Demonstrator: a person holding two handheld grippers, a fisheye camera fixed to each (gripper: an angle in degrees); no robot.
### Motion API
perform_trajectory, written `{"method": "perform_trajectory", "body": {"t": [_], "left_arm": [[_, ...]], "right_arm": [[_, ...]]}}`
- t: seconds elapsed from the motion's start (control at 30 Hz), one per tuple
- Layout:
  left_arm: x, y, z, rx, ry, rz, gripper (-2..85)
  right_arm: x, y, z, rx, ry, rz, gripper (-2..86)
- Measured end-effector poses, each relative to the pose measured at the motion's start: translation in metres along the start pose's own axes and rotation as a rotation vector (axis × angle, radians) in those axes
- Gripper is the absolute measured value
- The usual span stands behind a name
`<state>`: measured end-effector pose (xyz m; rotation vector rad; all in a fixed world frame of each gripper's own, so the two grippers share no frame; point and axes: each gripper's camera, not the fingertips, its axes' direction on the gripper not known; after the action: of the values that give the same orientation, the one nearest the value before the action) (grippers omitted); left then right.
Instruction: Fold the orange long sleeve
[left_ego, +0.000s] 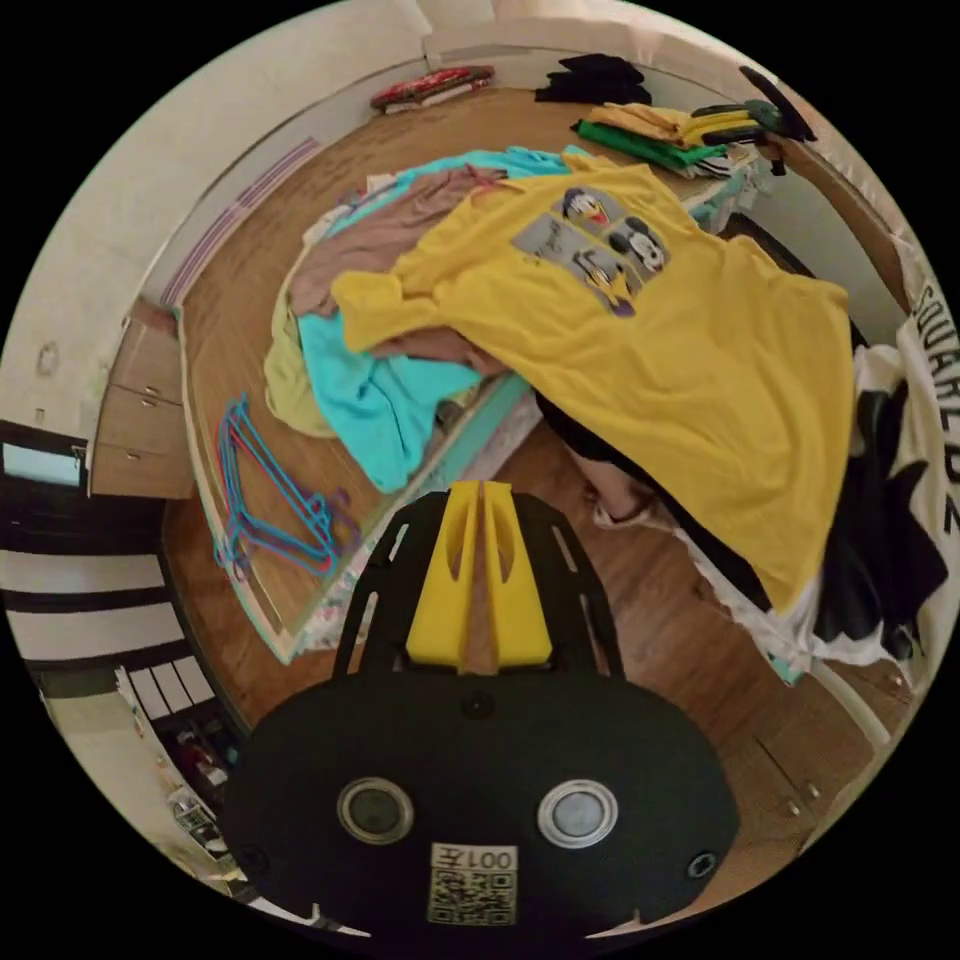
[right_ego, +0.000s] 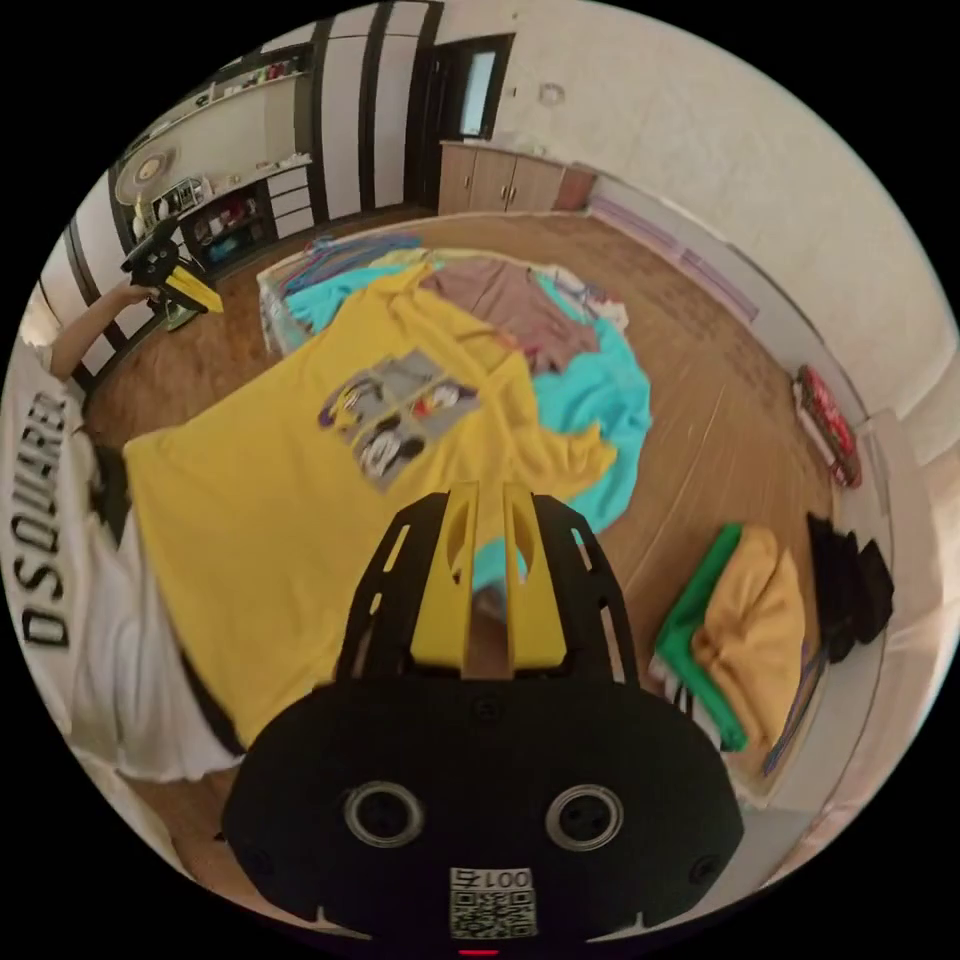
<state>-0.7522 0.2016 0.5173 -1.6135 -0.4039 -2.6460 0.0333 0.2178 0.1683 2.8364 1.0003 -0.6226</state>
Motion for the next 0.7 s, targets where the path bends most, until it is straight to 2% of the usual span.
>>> {"method": "perform_trajectory", "body": {"t": [0.07,0.13,0.27,0.47,0.7], "left_arm": [[-0.016,-0.063,0.005,0.121,-0.078,0.047,-0.1],[-0.030,-0.109,0.016,0.168,-0.103,0.036,0.4],[-0.059,-0.194,0.041,0.218,-0.011,0.005,3.1],[-0.077,-0.255,0.087,0.065,-0.046,0.097,4.5],[-0.089,-0.266,0.106,0.055,-0.038,0.139,0.3]], "right_arm": [[0.005,-0.069,0.028,0.073,0.078,-0.020,3.6],[0.005,-0.118,0.051,0.090,0.106,-0.052,4.7],[-0.003,-0.213,0.108,0.000,0.111,-0.153,6.3],[-0.013,-0.280,0.170,-0.133,0.120,-0.240,6.4],[-0.025,-0.312,0.177,-0.124,0.172,-0.287,3.4]]}}
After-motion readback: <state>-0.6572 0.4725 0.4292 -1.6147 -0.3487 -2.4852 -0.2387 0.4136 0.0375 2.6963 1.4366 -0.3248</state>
